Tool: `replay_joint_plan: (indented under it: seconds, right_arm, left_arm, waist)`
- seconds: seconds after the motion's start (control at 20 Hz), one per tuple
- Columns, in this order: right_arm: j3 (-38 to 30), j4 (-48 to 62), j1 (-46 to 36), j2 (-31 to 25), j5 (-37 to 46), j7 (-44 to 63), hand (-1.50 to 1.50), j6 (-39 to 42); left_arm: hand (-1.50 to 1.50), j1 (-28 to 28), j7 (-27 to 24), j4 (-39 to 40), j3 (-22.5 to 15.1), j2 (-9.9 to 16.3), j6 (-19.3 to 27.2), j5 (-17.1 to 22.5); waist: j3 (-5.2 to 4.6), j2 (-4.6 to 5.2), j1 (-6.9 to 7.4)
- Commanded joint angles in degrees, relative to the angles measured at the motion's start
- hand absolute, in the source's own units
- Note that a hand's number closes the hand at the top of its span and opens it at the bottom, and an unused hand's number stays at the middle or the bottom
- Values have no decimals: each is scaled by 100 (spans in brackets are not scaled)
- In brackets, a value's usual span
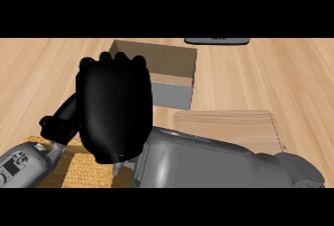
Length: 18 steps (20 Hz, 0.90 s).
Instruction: Pick the tomato from the cutting board and place it in the cardboard box
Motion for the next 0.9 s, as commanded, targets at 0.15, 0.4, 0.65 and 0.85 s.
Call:
replay_joint_plan:
  seconds: [0.15,0.4,0.65,0.85]
  right_arm:
    - [-477,860,-370,102,-194,872,150,-614]
    - [-643,1614,-763,103,-154,650,150,-523]
    - [-651,2299,-693,104,-267,246,150,-763]
    - [-767,3135,-725,105,-308,-289,150,-990]
  left_arm:
    - [0,177,-35,132,-302,-496,63,-50]
    - [0,-26,42,377,-248,-628,85,-50]
    - [0,74,11,280,-195,-551,67,-37]
    - [0,87,-116,307,-266,-667,166,-151]
  waist:
    - [-117,98,24]
    - [-119,125,-51]
    - [-115,123,8]
    - [-116,157,36]
